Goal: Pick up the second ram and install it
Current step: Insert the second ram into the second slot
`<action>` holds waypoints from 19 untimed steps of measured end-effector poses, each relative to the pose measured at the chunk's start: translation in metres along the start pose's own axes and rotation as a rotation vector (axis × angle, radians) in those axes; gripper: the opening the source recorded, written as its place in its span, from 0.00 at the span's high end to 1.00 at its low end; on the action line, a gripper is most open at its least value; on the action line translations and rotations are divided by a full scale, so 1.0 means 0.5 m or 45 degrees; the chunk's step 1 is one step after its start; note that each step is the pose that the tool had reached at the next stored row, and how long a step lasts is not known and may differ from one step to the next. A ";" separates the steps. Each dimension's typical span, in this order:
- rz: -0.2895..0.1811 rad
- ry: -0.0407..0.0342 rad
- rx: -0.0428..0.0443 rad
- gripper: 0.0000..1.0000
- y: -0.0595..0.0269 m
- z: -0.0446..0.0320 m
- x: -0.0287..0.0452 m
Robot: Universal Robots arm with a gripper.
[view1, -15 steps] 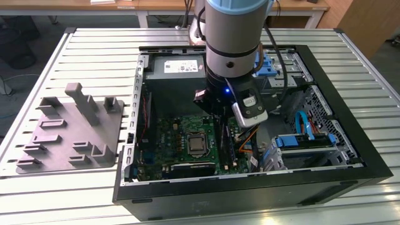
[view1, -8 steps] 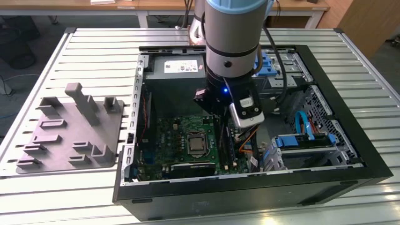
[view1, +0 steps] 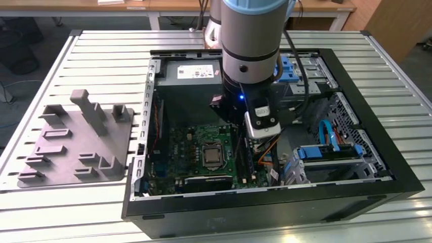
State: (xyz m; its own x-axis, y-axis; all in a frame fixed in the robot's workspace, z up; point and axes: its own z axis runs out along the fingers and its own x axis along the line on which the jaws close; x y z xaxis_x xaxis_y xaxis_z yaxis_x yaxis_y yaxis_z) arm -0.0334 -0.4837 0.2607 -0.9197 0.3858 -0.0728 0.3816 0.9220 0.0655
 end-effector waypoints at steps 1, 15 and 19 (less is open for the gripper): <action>0.013 -0.0009 0.001 0.86 0.000 0.000 0.000; 0.046 -0.0041 0.006 0.86 0.000 0.000 0.000; -0.046 0.0004 0.002 0.86 0.000 0.000 0.000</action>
State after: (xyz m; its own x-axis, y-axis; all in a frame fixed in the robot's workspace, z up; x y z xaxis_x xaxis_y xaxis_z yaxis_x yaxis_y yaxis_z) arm -0.0335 -0.4837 0.2606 -0.9328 0.3525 -0.0748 0.3486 0.9353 0.0610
